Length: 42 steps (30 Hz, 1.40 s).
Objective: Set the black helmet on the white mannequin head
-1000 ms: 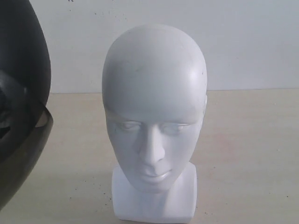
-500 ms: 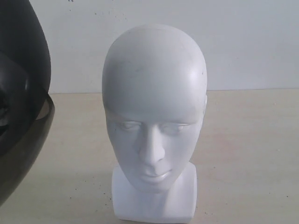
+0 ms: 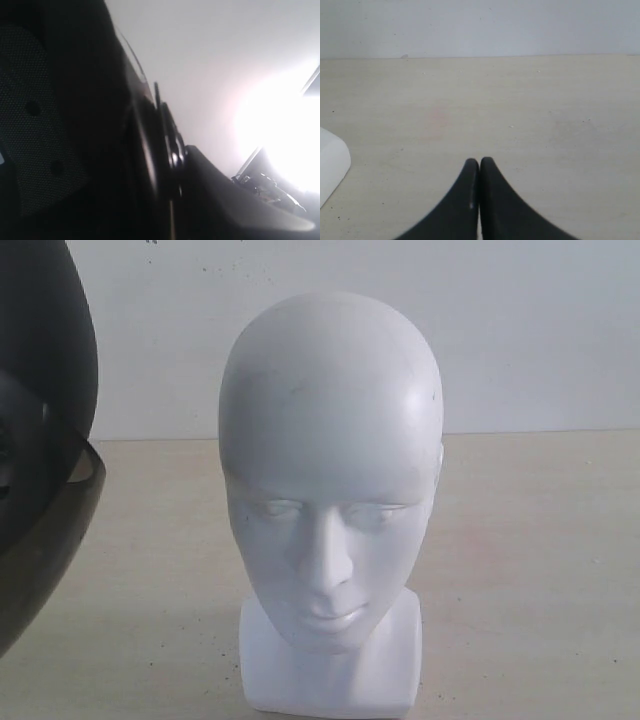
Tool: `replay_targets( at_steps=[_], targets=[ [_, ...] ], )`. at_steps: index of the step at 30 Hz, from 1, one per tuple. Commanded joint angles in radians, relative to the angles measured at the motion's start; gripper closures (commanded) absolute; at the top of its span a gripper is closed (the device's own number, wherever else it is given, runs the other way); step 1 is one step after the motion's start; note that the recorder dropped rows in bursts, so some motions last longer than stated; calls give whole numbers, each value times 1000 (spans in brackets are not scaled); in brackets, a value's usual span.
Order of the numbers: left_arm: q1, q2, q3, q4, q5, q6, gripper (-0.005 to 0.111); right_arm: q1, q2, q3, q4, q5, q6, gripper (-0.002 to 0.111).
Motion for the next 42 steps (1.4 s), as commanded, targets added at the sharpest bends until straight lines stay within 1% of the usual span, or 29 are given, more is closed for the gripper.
replay_targets(
  at_steps=[1, 9, 11, 13, 14, 16, 18, 20, 25, 29, 32, 34, 36, 38, 42],
  targets=[
    [-2, -12, -10, -3, -16, 51, 102, -2, -5, -1, -4, -8, -1, 109],
    [-2, -12, -10, -11, -16, 43, 102, -2, -5, -1, -4, -8, -1, 109],
    [-2, -12, -10, 14, -22, -12, 102, -2, -5, -1, -4, -8, -1, 109],
    [-2, -12, -10, 110, -30, -112, 102, -2, -5, -1, -4, -8, -1, 109],
    [-2, -12, -10, 180, -40, -187, 102, -2, -5, -1, -4, -8, -1, 109],
    [-2, -16, -10, 367, -66, -423, 102, -2, -5, -1, -4, -8, -1, 109],
    [-2, -20, -10, 605, -95, -676, 102, -2, -5, -1, -4, -8, -1, 109],
    [-2, -20, -10, 767, -130, -875, 102, -2, -5, -1, -4, -8, -1, 109],
    [-2, -20, -10, 1006, -242, -1175, 102, -2, -5, -1, -4, -8, -1, 109],
    [-2, -20, -10, 1257, -306, -1474, 102, -2, -5, -1, -4, -8, -1, 109],
    [-2, -20, 0, 1477, -417, -1733, 102, -2, -5, -1, -4, -8, -1, 109],
    [-2, -18, 16, 1641, -530, -1918, 102, -2, -5, -1, -4, -8, -1, 109],
    [-2, -8, 30, 1715, -613, -2041, 102, -2, -5, -1, -4, -8, -1, 109],
    [-2, 7, 44, 1717, -690, -2074, 102, -2, -5, -1, -4, -8, -1, 109],
    [-2, 56, 63, 1689, -897, -2166, 102, -2, -5, -1, -4, -8, -1, 109]
  ],
)
